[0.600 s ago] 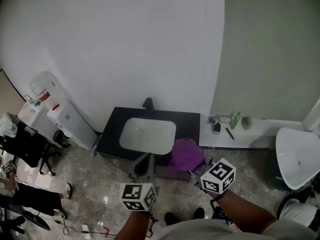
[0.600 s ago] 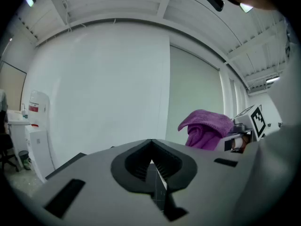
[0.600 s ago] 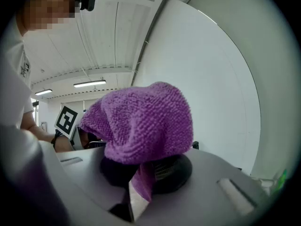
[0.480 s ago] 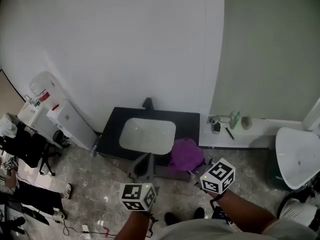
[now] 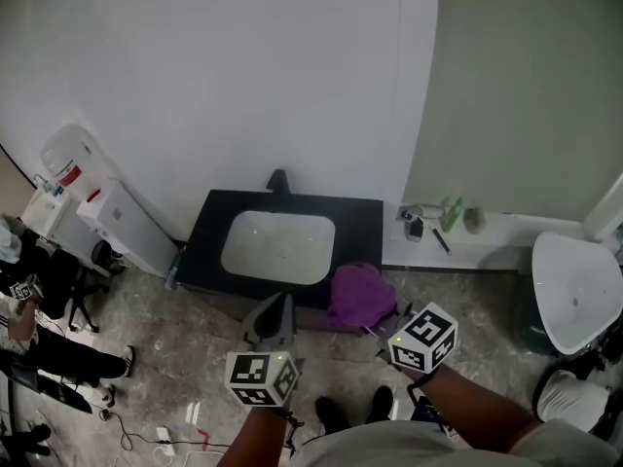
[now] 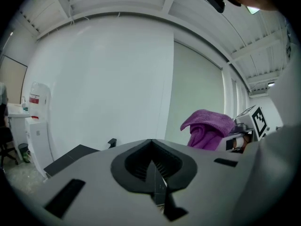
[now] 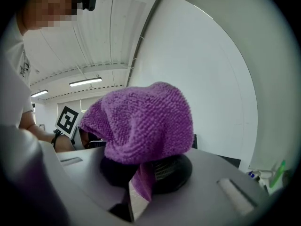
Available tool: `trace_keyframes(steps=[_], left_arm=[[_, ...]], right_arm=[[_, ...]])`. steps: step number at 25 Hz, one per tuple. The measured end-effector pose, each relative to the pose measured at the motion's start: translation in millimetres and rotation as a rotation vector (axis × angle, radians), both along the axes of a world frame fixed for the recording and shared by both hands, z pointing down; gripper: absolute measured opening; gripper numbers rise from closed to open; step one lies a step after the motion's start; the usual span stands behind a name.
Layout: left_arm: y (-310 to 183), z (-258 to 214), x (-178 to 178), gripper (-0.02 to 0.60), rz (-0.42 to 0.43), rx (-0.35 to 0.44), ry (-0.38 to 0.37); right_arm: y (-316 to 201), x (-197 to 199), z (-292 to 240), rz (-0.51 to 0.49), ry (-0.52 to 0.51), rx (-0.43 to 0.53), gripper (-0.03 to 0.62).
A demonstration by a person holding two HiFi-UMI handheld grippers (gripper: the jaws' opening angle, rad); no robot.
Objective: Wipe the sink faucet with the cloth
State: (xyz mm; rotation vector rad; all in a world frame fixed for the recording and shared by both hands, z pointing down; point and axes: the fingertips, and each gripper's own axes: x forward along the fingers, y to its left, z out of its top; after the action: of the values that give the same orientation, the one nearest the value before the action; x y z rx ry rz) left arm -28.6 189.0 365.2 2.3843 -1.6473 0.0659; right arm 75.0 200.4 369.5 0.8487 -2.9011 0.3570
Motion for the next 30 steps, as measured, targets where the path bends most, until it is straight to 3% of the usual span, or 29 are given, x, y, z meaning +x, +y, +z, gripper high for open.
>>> trace_keyframes(steps=[6, 17, 23, 30], left_arm=[[2, 15, -21, 0.004, 0.018, -0.027, 0.032], [-8, -6, -77, 0.003, 0.062, 0.007, 0.048], [-68, 6, -72, 0.003, 0.069, -0.015, 0.036], [-187, 23, -56, 0.003, 0.072, -0.056, 0.024]], right_arm=[[-1, -19, 6, 0.034, -0.005, -0.014, 0.049], [-14, -74, -22, 0.069, -0.023, 0.046, 0.049], [-81, -66, -7, 0.090, -0.035, 0.019, 0.049], [-208, -56, 17, 0.077, -0.022, -0.020, 0.049]])
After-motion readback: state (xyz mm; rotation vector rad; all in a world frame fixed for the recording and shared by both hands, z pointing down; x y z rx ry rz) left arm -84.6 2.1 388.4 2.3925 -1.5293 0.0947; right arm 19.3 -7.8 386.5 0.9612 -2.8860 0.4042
